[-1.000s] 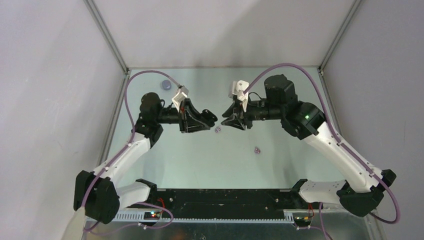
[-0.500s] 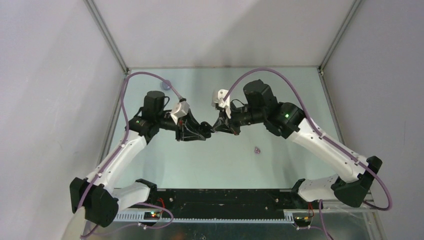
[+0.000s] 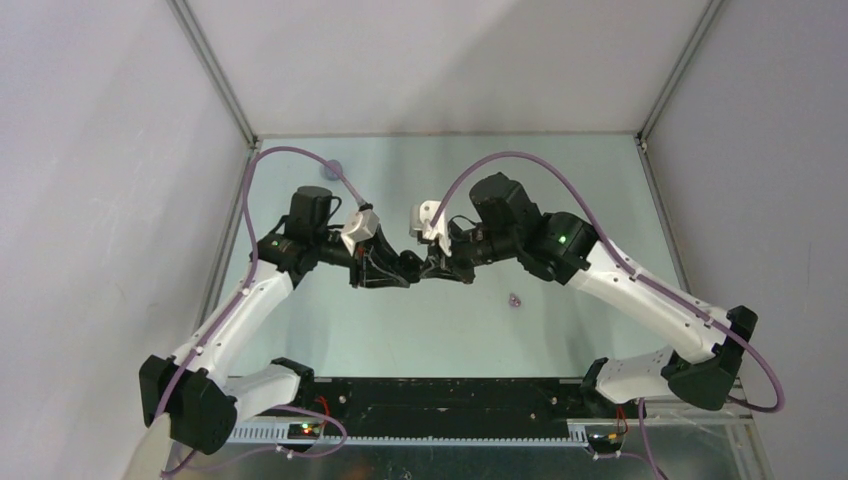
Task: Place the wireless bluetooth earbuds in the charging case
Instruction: Adjust the right earbud in the right side groove of the charging case.
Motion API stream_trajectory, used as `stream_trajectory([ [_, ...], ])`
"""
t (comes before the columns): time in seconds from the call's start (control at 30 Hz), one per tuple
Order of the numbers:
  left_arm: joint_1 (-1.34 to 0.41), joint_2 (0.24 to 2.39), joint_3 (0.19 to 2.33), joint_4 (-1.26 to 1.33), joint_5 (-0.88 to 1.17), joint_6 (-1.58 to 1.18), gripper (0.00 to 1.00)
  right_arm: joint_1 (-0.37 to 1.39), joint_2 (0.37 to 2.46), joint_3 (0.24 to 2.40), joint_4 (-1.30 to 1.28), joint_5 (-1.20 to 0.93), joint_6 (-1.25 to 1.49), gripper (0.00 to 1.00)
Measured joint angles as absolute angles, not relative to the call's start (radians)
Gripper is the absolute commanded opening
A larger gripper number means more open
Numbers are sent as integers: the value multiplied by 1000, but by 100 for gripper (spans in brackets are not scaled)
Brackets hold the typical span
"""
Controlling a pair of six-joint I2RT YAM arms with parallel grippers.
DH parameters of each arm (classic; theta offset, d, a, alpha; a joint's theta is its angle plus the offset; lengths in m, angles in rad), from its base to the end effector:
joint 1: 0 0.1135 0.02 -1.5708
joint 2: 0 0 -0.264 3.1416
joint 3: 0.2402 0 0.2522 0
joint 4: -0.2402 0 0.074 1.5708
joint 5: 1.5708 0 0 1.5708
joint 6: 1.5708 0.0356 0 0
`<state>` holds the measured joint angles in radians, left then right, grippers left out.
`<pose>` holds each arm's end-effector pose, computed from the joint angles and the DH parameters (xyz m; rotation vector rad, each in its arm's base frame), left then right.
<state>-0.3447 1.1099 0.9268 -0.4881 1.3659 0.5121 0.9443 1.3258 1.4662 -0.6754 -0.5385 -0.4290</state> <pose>0.1934 -0.1065 0.3138 1.3760 1.3293 -1.3718 0.1494 0.2376 0.4100 -1.5989 1.4257 0.8720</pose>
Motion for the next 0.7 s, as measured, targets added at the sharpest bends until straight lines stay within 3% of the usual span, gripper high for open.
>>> stream_trajectory([
  [0.23,-345,1110,940,-503,1366,524,0,975,1357,1466,-682,-469,-447,0],
  [0.7,-344,1110,941,-531,1354,525,0,1029,1370,1465,-680,-328,-473,0],
])
